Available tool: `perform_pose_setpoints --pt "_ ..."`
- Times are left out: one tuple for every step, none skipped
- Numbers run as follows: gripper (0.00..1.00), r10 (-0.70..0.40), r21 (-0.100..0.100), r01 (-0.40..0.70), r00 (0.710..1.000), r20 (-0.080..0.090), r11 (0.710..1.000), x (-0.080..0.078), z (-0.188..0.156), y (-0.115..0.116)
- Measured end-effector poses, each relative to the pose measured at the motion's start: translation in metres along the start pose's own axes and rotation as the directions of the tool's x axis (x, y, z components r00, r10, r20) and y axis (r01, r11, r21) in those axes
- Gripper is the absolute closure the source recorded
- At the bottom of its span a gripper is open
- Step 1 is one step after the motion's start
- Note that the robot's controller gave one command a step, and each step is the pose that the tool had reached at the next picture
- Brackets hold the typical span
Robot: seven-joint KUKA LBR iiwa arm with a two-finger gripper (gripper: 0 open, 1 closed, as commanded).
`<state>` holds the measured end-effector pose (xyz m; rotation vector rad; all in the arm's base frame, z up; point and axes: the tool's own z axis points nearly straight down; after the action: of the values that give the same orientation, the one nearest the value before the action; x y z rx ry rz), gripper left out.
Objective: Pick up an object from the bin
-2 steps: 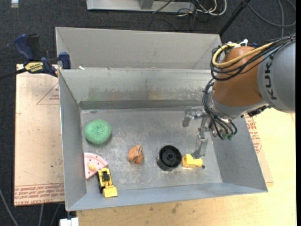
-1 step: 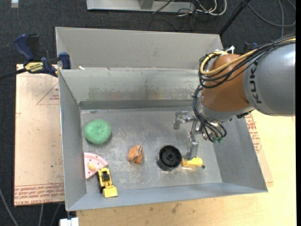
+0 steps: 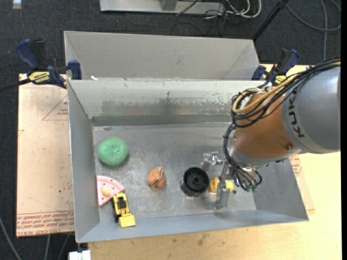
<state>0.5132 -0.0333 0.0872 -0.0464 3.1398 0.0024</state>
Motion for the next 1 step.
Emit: perform_pose_setpoints --pt "0.0 0.012 0.001 -0.012 1.0 0.001 1.0 0.0262 0.0083 0.0"
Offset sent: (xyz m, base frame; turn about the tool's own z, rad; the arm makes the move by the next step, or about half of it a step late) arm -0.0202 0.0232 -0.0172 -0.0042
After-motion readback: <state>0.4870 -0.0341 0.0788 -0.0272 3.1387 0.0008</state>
